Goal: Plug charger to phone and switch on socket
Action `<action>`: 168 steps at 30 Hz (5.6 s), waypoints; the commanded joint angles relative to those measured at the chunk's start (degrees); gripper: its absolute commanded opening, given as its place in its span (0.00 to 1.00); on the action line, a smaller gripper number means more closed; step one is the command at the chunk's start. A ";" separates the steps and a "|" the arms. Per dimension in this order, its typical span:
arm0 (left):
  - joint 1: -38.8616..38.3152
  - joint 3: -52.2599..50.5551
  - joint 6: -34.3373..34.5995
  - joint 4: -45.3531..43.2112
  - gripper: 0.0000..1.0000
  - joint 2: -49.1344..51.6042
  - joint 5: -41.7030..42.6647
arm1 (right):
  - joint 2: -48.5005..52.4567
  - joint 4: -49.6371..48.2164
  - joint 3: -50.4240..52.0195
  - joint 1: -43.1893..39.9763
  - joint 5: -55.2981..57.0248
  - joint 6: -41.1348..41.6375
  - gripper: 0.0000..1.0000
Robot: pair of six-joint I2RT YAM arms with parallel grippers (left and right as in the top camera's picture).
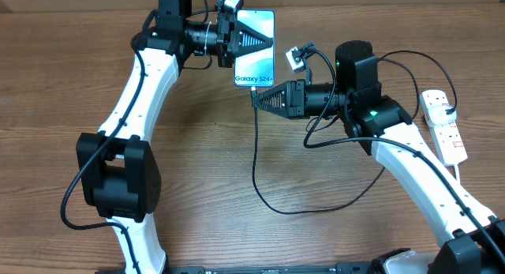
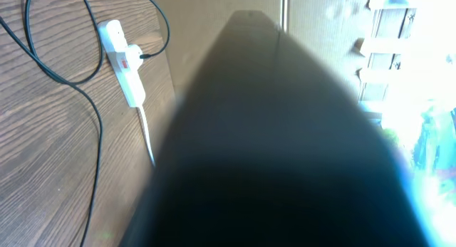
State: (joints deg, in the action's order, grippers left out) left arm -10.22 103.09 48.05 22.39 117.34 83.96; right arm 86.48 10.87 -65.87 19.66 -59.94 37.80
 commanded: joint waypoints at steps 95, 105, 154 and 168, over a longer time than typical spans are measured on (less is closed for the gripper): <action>7.82 0.28 -3.13 0.13 0.04 0.39 4.17 | 1.81 46.31 1.07 -3.50 61.40 -15.80 0.04; 6.67 0.28 -3.10 0.55 0.04 0.39 4.17 | 5.29 36.96 12.55 -3.50 62.88 -15.43 0.04; 5.90 0.28 -3.06 0.98 0.04 0.39 4.15 | 13.75 27.36 18.93 -3.50 62.20 -15.32 0.10; 5.90 0.28 -3.06 0.98 0.05 0.39 4.15 | 13.75 28.61 18.93 -3.50 61.16 -15.13 0.11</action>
State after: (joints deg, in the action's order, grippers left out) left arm -4.05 103.09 46.30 23.57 117.36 85.76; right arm 96.14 38.54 -49.65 16.49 1.98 22.46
